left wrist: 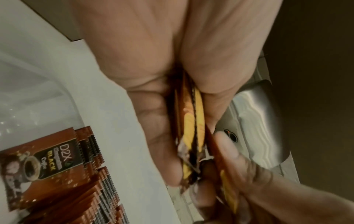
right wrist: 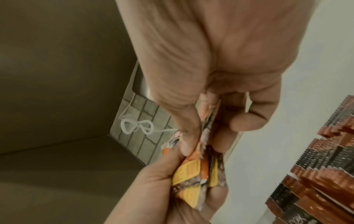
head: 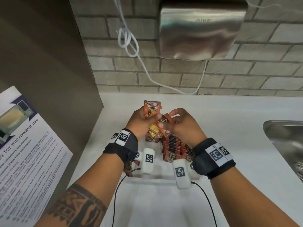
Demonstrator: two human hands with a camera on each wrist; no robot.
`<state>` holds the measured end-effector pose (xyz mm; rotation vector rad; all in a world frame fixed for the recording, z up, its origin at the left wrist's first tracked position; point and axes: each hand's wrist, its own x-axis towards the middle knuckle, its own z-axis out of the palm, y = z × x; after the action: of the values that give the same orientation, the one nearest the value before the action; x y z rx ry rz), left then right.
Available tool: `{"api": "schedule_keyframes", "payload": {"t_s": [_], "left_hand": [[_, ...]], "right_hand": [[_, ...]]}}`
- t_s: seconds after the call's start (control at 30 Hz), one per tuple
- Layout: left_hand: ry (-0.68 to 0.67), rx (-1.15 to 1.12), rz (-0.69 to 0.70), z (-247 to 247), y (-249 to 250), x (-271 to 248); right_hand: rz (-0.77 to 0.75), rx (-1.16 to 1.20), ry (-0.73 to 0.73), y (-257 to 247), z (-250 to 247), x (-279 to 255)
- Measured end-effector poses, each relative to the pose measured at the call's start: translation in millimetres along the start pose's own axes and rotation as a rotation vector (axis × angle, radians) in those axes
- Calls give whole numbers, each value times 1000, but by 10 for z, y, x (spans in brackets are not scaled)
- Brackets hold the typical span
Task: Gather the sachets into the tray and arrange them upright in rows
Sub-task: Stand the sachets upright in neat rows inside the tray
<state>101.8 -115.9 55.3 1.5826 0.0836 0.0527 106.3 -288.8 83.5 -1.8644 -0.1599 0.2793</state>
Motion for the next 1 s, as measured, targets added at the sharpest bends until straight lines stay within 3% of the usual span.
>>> {"api": "schedule_keyframes", "payload": {"t_s": [0.1,0.2,0.33,0.5,0.63,0.8,1.0], "left_hand": [[16,2,3,11,14,-9],[57,-53,-22,-7,-15,-16],[101,-90,-82,-17,-54,-30],[124,-160,-114,8,-11,-44],[111,-161,-107,79,27,-66],[51,-183,-134,94,98,-94],[-176,-431,-181,-57,67,-133]], "right_hand": [[43,-74,-62,-23,-41,23],[37,-165,-2,-83,-111,-38],[-15,221,64,-89,-94,-96],[-6,363,177,-67,-46,-33],[118,205,59,-19,73,9],[94,180,64,0,120,35],[145,285,87,-26,46,40]]}}
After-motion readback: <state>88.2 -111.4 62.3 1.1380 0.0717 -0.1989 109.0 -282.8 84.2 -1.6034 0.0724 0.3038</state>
